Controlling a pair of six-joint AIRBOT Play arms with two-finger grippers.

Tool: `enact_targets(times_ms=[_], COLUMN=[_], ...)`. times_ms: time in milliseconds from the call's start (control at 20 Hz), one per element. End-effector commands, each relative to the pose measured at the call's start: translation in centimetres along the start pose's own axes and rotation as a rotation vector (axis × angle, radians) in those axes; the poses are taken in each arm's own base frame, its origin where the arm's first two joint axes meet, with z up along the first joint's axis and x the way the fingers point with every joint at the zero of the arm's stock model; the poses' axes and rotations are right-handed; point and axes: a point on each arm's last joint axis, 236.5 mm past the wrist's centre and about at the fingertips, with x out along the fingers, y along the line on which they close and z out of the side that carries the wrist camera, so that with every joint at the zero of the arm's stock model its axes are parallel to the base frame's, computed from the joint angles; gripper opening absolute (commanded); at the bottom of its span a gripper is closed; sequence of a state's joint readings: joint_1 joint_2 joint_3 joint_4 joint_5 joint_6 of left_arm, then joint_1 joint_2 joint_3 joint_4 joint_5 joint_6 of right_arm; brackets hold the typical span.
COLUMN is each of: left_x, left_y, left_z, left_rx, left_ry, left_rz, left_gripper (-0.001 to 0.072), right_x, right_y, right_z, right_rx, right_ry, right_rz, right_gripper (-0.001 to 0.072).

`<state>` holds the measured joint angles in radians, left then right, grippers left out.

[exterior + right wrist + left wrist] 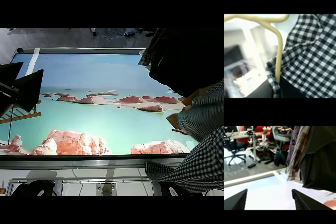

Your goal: Fold the clothes and pants, and hang the long-sleeved shirts on hangers.

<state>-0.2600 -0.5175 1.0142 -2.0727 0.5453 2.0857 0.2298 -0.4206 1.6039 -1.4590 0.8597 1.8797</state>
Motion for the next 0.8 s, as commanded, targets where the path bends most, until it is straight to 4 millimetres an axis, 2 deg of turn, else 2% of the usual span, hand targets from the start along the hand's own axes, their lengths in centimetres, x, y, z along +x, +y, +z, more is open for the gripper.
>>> enact_targets(times_ms=[0,100,300,350,550,750], left_x=[0.0,0.0,0.0,0.0,0.0,0.0], left_y=[0.0,0.0,0.0,0.0,-0.1,-0.5], left_z=[0.0,-0.1,-0.1,-0.1,-0.1,-0.7], left_rx=[-0.004,-0.004,-0.004,-0.004,-0.008,-0.01], left_ry=[0.001,0.001,0.001,0.001,0.003,0.029], left_rz=[0.001,0.0,0.0,0.0,-0.003,-0.02], left_gripper=[0.0652,0.0653,0.0652,0.0652,0.0652,0.0652], right_x=[-2.4,-3.6,-6.0,-6.3,-6.1,-4.6], right_y=[-9.4,-11.6,-15.2,-15.5,-16.5,-18.1], right_z=[-0.8,0.1,-0.4,-0.3,0.1,0.1], right_rx=[0.035,0.028,0.078,0.093,0.174,0.275], right_ry=[0.03,-0.009,-0.008,-0.016,-0.075,-0.151], right_rz=[-0.413,-0.518,-0.699,-0.72,-0.762,-0.831], right_gripper=[0.004,0.0039,0.004,0.004,0.004,0.0041])
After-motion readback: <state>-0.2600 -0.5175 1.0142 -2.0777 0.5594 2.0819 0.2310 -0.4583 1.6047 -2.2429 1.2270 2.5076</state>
